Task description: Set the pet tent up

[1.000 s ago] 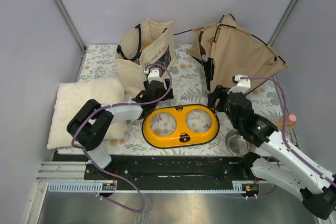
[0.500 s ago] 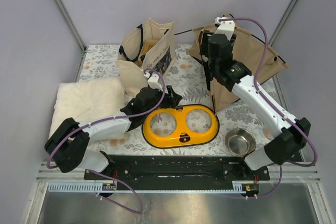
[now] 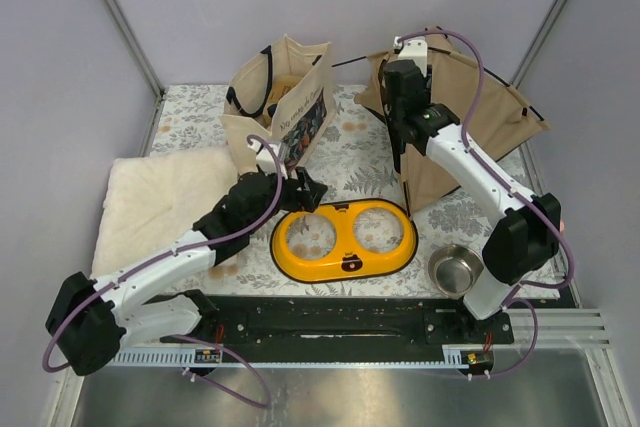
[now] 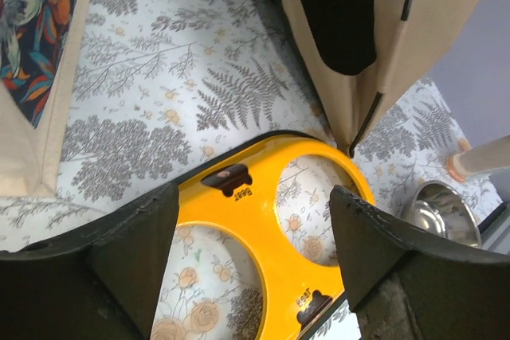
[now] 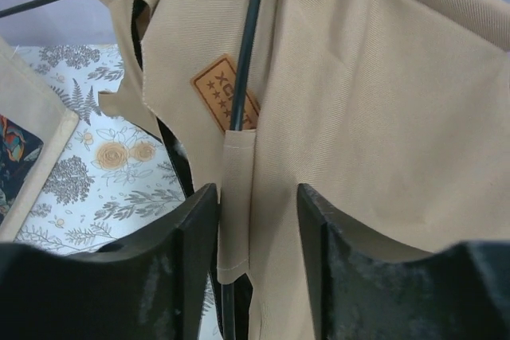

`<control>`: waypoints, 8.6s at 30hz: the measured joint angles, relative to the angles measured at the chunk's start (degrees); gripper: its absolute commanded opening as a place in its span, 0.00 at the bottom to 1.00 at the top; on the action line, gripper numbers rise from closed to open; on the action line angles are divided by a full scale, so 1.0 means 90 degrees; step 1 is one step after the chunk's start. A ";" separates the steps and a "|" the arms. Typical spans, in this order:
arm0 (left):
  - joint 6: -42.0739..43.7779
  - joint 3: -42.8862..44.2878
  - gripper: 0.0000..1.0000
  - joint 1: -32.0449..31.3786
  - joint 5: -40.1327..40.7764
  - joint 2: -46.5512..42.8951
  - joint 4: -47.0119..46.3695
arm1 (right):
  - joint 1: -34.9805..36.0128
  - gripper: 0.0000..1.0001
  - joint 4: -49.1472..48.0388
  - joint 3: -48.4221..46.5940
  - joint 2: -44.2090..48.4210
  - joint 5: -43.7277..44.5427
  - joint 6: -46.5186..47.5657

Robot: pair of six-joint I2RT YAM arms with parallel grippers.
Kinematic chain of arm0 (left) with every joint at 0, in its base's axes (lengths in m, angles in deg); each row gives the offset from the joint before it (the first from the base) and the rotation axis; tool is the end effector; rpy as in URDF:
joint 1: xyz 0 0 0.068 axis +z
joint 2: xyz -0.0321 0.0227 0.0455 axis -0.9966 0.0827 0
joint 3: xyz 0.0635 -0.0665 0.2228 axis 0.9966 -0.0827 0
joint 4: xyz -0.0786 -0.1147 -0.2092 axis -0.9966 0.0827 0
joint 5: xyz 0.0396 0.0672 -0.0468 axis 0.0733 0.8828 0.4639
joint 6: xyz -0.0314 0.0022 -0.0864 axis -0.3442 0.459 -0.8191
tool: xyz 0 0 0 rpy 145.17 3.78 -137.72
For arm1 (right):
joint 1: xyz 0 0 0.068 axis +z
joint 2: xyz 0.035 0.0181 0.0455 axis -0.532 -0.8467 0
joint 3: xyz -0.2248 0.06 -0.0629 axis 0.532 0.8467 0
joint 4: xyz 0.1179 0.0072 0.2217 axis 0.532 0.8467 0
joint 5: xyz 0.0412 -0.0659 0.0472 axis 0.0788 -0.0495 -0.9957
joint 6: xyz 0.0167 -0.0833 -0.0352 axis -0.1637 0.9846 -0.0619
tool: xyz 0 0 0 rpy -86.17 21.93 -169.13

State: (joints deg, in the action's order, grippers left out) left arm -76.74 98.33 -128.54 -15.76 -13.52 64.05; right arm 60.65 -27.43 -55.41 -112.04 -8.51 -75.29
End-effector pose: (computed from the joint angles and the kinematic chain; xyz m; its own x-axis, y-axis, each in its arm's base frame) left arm 0.2241 -0.1979 0.2424 -0.4536 -0.2421 -0.8577 0.4328 0.7815 -0.4494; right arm 0.3844 0.1488 0.3293 -0.3465 -0.1382 -0.9278 0.1676 0.9640 -0.2062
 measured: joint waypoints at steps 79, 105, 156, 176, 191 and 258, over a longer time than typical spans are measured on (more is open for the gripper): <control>0.0811 0.1256 0.83 0.0000 0.0695 -0.3298 0.3781 | -0.0772 0.00 -0.1423 0.2208 0.4039 -0.3237 -0.0925; 0.1321 0.4206 0.86 0.0010 0.0172 -0.0379 0.4177 | -0.2093 0.00 -0.2450 0.3672 0.3279 -0.7771 -0.0478; 0.2761 0.7298 0.00 0.0685 -0.2613 0.4119 0.2970 | -0.2453 0.92 -0.2487 0.3898 0.4415 -0.7631 -0.0913; 0.2033 0.6841 0.00 -0.0017 -0.0493 0.3954 0.1583 | -0.2453 0.99 0.0146 0.2356 0.5100 -0.5192 -0.2302; 0.1749 0.6807 0.00 -0.0257 0.0464 0.4486 0.1389 | -0.2453 0.99 0.1265 0.2229 0.5897 -0.5357 -0.2875; 0.0102 0.7839 0.84 -0.0882 0.1528 0.6178 0.0469 | 0.1137 0.00 -0.1574 0.8259 0.6161 -0.7130 -0.3713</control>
State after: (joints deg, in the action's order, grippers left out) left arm -75.83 168.88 -136.48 -2.01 42.09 68.27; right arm 70.88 -41.59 18.92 -56.59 -72.68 -108.71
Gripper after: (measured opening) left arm 0.685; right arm 0.061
